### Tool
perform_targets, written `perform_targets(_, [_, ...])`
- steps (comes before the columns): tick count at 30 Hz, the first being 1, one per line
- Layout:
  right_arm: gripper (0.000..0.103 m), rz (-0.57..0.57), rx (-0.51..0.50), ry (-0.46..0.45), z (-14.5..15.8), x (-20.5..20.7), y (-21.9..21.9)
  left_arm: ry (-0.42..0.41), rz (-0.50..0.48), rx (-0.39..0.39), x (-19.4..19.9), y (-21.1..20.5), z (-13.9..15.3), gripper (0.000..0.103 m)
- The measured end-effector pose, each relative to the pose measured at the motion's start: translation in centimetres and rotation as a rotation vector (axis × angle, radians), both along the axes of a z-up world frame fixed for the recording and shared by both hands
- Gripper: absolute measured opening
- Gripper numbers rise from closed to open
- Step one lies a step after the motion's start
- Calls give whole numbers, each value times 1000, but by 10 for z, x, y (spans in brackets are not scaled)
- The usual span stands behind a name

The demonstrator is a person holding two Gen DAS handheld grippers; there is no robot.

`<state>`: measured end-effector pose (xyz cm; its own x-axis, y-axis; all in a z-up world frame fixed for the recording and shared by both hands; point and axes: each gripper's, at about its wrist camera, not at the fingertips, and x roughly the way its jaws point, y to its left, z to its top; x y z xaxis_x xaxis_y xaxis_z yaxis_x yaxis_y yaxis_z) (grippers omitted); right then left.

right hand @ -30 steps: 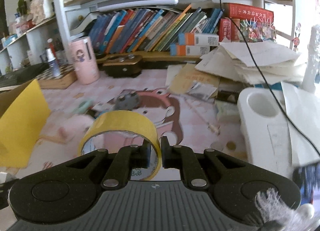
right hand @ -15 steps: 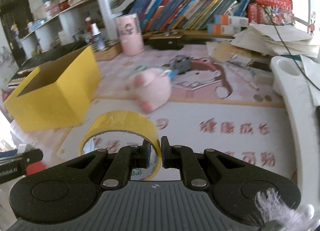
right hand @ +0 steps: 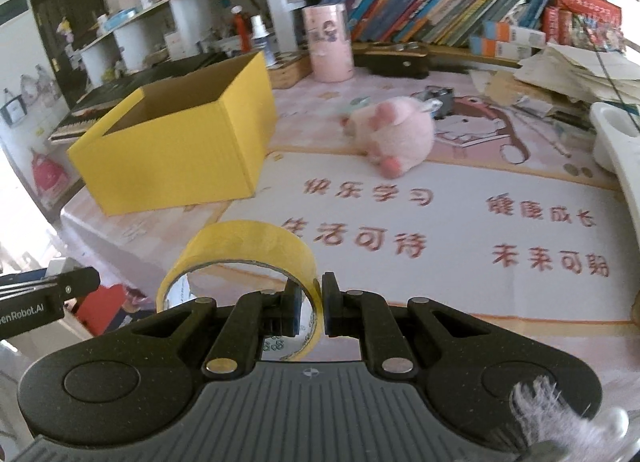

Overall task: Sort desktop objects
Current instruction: 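Carry the white plug and tape roll with both grippers toward the yellow box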

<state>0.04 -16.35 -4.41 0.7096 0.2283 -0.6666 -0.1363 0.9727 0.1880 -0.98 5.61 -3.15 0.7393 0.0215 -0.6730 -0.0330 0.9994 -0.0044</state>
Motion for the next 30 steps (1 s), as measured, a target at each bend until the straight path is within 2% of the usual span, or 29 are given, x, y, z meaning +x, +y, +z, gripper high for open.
perform_targets(15, [10, 144, -8, 6, 4, 1, 53, -45, 93, -13, -16, 45, 7, 41])
perform_targets(30, [10, 212, -23, 9, 6, 11, 74, -49, 122, -21, -14, 58, 7, 41])
